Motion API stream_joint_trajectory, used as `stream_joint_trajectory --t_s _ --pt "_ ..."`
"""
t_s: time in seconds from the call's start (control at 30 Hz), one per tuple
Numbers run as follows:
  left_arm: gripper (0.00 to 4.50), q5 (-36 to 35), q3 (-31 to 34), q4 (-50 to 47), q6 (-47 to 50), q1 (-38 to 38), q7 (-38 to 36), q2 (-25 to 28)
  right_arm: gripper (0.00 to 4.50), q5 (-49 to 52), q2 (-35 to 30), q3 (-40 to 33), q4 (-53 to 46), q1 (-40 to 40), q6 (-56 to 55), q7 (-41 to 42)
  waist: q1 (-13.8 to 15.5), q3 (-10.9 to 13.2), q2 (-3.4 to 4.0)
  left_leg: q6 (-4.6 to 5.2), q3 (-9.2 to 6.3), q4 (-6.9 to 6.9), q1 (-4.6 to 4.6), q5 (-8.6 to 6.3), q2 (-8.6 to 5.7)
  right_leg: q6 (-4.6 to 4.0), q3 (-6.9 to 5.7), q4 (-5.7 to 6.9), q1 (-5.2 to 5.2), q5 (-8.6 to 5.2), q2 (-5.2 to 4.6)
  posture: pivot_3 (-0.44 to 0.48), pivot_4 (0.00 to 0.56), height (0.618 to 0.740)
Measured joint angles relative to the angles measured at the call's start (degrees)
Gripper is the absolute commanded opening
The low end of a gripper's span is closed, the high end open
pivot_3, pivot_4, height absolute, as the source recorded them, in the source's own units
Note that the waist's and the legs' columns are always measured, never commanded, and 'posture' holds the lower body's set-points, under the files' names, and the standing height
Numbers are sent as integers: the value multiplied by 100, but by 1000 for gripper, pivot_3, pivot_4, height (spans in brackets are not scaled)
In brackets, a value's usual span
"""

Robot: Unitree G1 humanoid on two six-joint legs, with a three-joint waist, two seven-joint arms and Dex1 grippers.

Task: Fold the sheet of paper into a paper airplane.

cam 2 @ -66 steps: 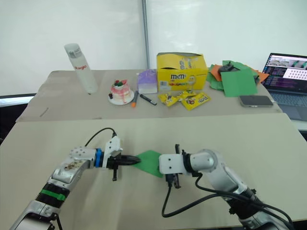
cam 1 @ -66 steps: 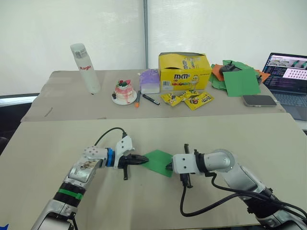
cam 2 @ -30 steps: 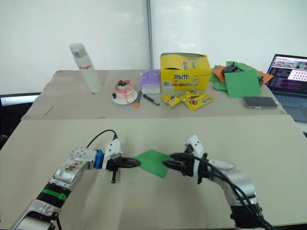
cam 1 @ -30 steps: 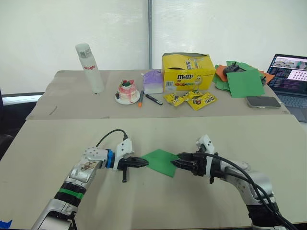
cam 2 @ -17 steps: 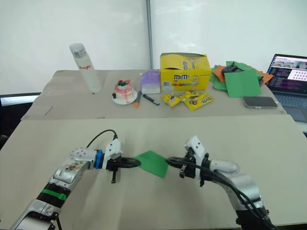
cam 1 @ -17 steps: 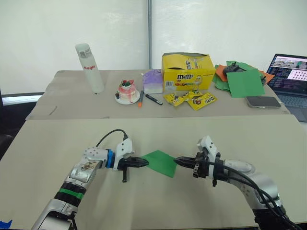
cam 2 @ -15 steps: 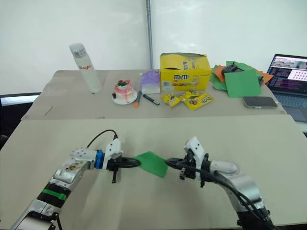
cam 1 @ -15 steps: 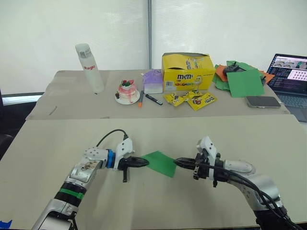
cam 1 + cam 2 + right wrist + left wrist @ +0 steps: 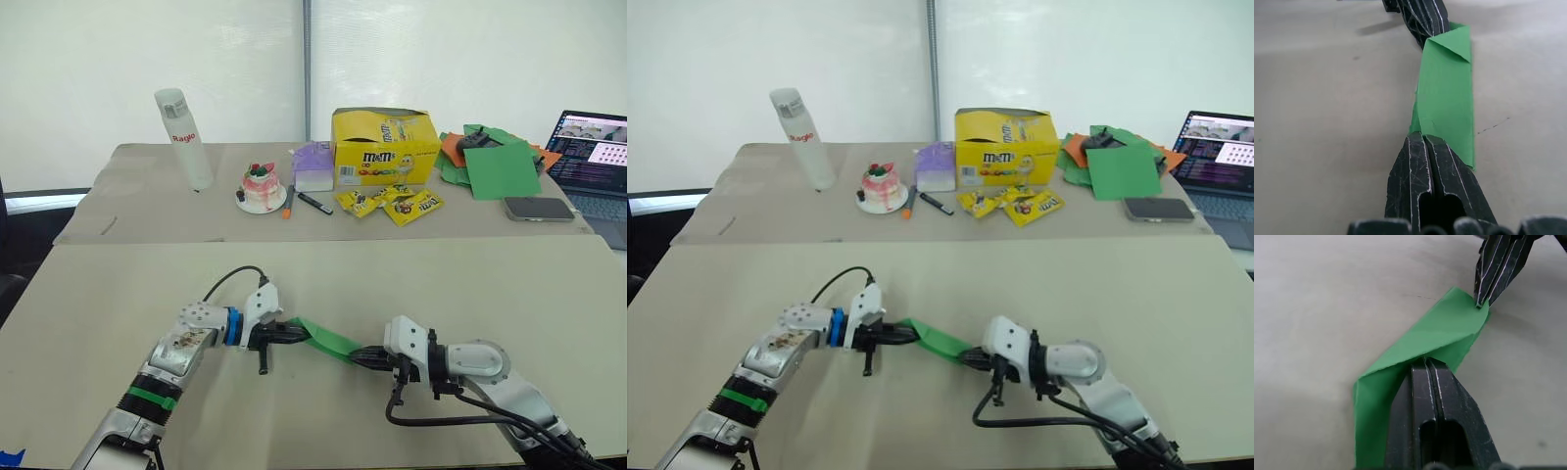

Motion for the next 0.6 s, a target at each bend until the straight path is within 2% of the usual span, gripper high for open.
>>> stream_joint_trajectory --t_s 0.33,0.47,0.6 --pt "0 -845 212 -277 966 -8 -739 413 32 -233 -23 94 -8 -36 -159 -55 -16 3 -6 0 -1 0 0 0 6 0 0 2 -2 0 7 0 150 740" --pt "0 -1246 331 -504 1230 -189 -723 123 32 -261 -26 105 -40 -40 -158 -71 -15 5 -12 0 -3 1 1 0 7 0 -2 2 0 0 8 0 150 740" --pt "0 -975 251 -283 916 -355 -325 -309 32 -271 -26 131 -68 -54 -136 -84 -16 5 -14 -1 -2 0 1 1 6 -1 -1 2 -2 0 8 0 150 740"
